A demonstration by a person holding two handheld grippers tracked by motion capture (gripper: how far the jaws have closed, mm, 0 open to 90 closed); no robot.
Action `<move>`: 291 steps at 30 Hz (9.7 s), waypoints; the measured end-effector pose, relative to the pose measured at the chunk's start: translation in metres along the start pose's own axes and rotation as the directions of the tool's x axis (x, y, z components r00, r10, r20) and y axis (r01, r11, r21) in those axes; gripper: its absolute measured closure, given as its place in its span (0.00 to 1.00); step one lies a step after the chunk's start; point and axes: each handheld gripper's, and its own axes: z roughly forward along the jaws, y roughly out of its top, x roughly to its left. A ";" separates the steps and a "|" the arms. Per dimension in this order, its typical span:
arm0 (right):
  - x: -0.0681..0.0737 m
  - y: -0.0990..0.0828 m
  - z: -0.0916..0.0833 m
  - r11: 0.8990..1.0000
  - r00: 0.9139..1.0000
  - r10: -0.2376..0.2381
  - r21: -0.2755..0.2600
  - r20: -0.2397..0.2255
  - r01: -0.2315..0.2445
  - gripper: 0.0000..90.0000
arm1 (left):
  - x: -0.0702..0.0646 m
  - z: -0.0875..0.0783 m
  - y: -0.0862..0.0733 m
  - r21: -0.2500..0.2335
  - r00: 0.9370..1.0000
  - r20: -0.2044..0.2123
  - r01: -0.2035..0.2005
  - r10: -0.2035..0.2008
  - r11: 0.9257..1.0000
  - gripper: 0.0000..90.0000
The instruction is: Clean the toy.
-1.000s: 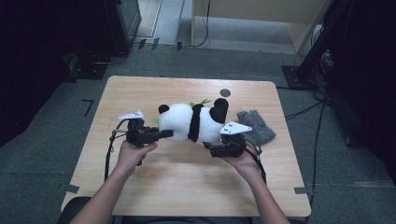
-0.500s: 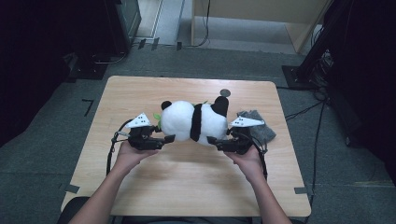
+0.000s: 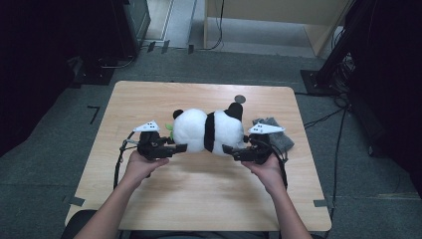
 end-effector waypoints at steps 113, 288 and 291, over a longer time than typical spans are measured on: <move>-0.137 -0.041 -0.017 0.994 0.896 0.032 0.076 0.442 -0.073 0.35 | 0.026 0.032 0.008 0.083 0.996 -0.061 -0.062 0.067 0.995 0.05; -0.092 0.053 0.065 0.929 0.972 -0.077 0.370 0.221 -0.011 0.83 | 0.016 0.022 -0.015 0.035 0.994 -0.109 0.009 -0.005 0.999 0.28; -0.094 0.054 0.057 0.940 0.975 -0.029 0.338 0.219 -0.048 0.83 | 0.017 0.023 -0.014 0.040 0.995 -0.103 0.016 -0.012 0.999 0.28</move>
